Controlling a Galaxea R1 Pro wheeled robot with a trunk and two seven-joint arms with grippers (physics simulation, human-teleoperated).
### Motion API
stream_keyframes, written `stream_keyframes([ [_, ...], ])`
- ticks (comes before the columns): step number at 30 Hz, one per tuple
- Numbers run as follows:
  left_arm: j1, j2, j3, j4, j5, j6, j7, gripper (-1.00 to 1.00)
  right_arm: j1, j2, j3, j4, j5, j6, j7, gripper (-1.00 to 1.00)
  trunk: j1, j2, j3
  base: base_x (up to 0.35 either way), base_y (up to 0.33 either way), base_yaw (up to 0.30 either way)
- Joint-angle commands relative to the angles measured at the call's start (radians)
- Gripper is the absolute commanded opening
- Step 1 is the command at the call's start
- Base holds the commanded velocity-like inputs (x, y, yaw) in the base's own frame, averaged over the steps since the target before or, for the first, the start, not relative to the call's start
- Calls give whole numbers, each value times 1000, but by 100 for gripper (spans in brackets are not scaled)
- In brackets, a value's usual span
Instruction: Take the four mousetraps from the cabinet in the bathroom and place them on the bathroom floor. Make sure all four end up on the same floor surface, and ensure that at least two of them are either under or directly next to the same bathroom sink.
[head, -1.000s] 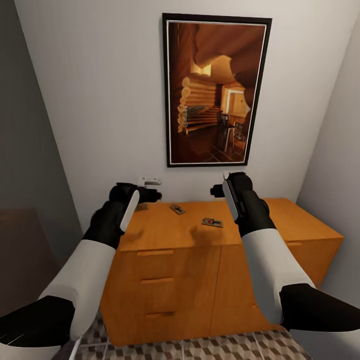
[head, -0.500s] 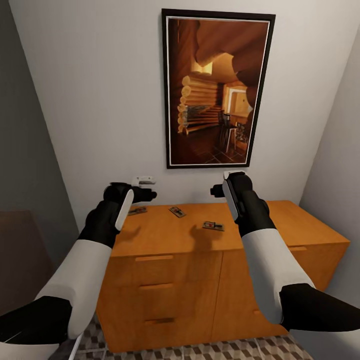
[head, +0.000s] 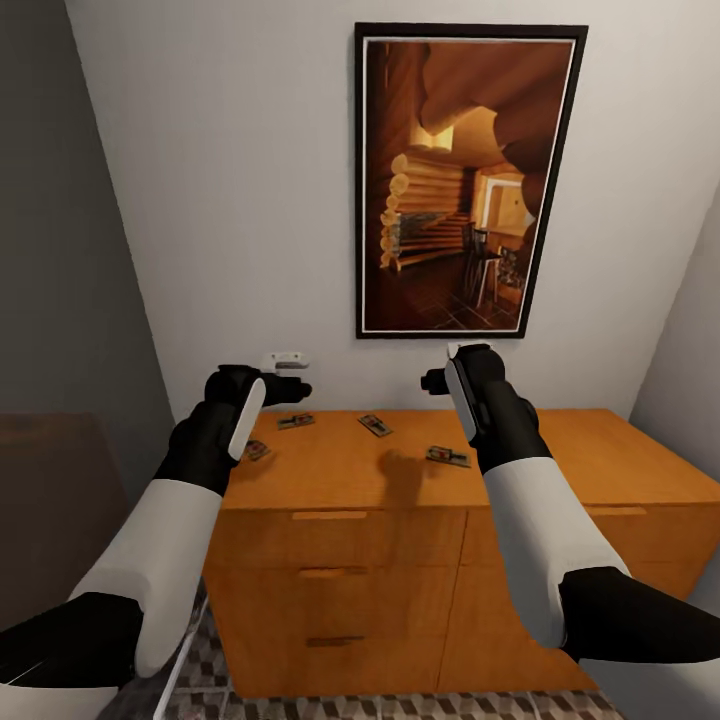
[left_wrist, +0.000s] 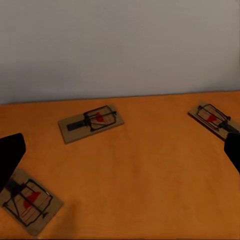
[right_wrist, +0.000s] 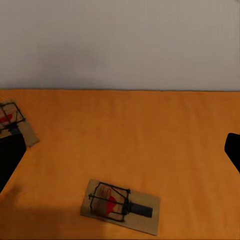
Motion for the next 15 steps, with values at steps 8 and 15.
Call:
stream_keyframes([
  [8, -1, 0, -1, 0, 8, 4, 8, 100, -1, 0, 1, -1, 7, 6, 5, 100, 0, -1, 1, 0, 0, 286],
  [15, -1, 0, -1, -1, 8, 4, 8, 100, -1, 0, 1, -1, 7, 6, 5, 100, 0, -1, 2, 0, 0, 294],
])
